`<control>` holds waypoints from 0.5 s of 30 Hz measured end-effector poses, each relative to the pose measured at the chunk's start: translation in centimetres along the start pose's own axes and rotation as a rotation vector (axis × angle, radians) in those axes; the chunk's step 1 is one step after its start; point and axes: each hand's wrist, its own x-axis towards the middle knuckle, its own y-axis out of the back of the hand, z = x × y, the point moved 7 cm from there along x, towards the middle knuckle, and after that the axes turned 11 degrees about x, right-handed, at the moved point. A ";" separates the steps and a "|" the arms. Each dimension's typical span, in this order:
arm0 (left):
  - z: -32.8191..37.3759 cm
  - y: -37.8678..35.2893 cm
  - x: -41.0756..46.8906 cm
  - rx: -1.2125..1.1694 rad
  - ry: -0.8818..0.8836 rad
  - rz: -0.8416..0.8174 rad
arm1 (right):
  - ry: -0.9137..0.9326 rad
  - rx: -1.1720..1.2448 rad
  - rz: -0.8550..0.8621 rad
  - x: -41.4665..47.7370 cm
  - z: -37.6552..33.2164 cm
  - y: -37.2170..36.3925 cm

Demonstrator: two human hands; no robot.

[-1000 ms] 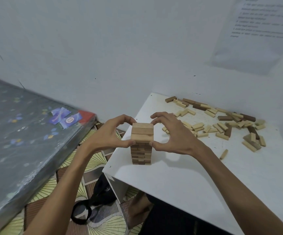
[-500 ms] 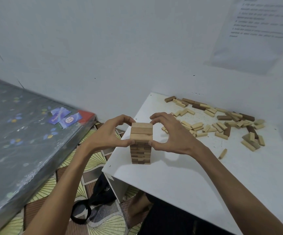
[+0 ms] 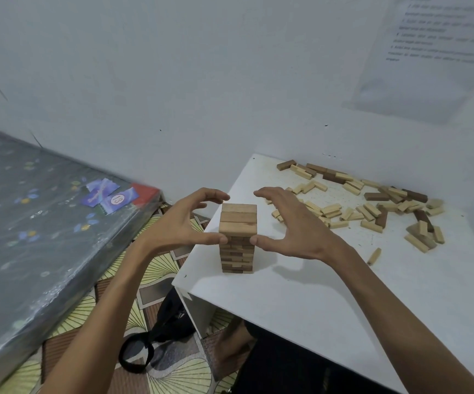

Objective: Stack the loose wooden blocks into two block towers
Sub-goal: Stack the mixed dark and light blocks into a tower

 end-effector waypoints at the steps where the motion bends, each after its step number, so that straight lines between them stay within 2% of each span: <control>1: 0.2 0.2 0.0 0.000 -0.008 0.006 | 0.006 -0.003 0.001 -0.1 -0.1 0.2; 5: 2.7 0.9 0.6 0.043 -0.060 0.045 | 0.029 -0.044 0.001 -0.8 -0.1 1.4; 10: 6.6 1.1 2.6 0.212 -0.133 0.074 | -0.012 -0.107 0.045 -2.2 0.9 4.7; 15: 12.7 -1.9 6.0 0.446 -0.209 -0.050 | -0.157 -0.197 0.102 -5.4 4.4 8.9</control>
